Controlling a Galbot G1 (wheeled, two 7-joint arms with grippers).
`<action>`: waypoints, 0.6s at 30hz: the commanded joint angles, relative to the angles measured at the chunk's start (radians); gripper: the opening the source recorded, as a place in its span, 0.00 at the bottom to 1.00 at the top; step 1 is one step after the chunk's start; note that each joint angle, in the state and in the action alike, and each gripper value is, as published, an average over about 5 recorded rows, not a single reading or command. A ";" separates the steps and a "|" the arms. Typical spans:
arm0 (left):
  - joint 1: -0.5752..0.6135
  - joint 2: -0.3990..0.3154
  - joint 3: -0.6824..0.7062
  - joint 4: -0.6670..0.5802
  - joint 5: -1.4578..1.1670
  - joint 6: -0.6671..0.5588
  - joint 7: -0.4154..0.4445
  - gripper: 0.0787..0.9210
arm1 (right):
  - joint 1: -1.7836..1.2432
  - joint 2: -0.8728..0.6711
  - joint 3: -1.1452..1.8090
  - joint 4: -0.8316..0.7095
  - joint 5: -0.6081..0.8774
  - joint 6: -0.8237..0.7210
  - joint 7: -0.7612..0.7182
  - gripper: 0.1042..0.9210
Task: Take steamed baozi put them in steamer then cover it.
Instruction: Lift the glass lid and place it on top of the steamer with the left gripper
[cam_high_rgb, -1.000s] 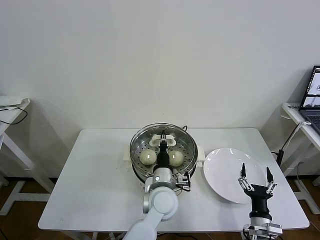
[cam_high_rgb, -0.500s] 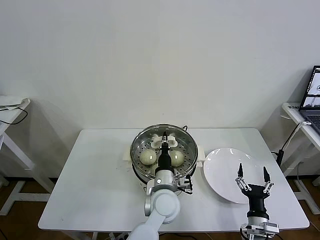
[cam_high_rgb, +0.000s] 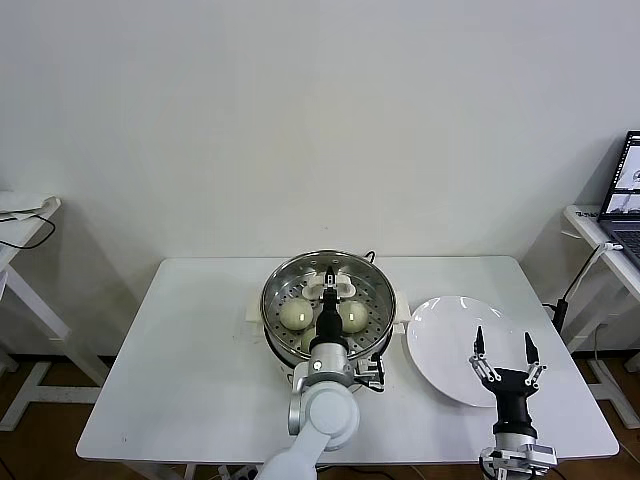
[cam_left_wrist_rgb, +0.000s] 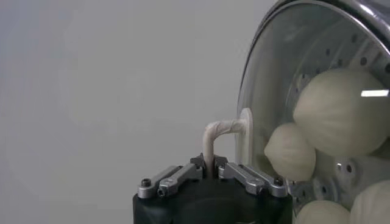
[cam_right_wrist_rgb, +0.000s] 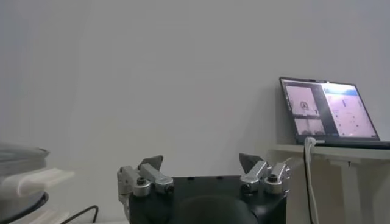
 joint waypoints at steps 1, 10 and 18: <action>0.007 -0.003 0.002 -0.005 -0.009 -0.010 -0.002 0.13 | 0.000 -0.001 0.000 0.000 -0.002 0.001 0.000 0.88; 0.027 0.028 0.004 -0.051 -0.024 -0.026 -0.022 0.21 | 0.001 -0.004 0.001 -0.001 -0.003 0.004 0.000 0.88; 0.096 0.100 0.009 -0.165 -0.026 -0.032 -0.034 0.48 | 0.006 -0.010 -0.005 -0.007 -0.003 0.006 -0.001 0.88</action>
